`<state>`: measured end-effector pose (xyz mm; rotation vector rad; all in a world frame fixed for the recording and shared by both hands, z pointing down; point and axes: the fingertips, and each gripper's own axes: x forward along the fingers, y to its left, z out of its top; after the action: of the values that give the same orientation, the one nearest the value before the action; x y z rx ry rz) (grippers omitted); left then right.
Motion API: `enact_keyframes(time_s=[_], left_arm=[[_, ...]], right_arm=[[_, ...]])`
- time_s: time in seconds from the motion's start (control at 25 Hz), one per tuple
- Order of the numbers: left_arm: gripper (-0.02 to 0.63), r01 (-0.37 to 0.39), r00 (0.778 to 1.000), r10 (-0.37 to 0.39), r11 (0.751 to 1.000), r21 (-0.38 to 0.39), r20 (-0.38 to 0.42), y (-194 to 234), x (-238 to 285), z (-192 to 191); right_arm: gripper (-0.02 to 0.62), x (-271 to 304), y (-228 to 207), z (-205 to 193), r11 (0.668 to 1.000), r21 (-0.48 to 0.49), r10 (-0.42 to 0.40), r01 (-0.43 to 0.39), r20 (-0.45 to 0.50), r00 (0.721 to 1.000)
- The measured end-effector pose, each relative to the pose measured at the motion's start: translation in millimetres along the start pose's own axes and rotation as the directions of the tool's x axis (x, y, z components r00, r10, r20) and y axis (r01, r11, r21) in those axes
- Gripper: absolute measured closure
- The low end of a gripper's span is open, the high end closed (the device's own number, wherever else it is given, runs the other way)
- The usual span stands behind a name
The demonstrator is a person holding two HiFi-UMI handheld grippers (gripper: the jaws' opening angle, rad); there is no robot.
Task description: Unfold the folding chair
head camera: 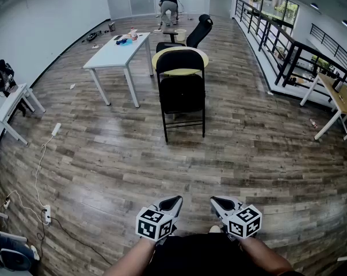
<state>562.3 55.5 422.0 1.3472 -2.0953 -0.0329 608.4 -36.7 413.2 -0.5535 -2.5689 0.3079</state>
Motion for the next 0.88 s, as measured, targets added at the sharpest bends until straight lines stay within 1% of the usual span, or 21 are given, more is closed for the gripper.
enact_keyframes(time_s=[0.24,0.48,0.56,0.68,0.8,0.88], left_arm=[[0.598,0.003,1.0,-0.003,1.0,0.002,0.009,4.7,-4.3,-0.3],[0.598,0.02,1.0,-0.02,1.0,-0.016,0.002,12.0,-8.7,-4.1],[0.598,0.031,1.0,-0.031,0.999,-0.041,0.002,14.6,-10.6,-6.1],[0.598,0.043,0.999,-0.041,0.994,-0.1,0.019,23.3,-15.1,-5.7],[0.598,0.042,0.999,-0.037,0.984,-0.172,0.034,36.6,-21.6,-6.4],[0.598,0.034,0.999,-0.026,0.978,-0.205,0.042,46.0,-29.7,-8.8]], right_arm=[[0.589,-0.2,-3.9,2.3,1.0,0.002,-0.026,0.026,0.011,1.0],[0.589,7.0,2.6,1.3,0.999,0.009,-0.033,0.033,0.006,0.999],[0.589,10.2,6.4,0.8,0.999,0.01,-0.032,0.032,0.005,0.999],[0.589,17.6,13.2,2.0,1.0,0.0,-0.025,0.025,0.001,1.0],[0.589,25.9,20.9,4.6,1.0,-0.012,-0.019,0.019,-0.001,1.0],[0.589,30.0,25.9,6.7,1.0,-0.014,-0.024,0.024,0.003,1.0]])
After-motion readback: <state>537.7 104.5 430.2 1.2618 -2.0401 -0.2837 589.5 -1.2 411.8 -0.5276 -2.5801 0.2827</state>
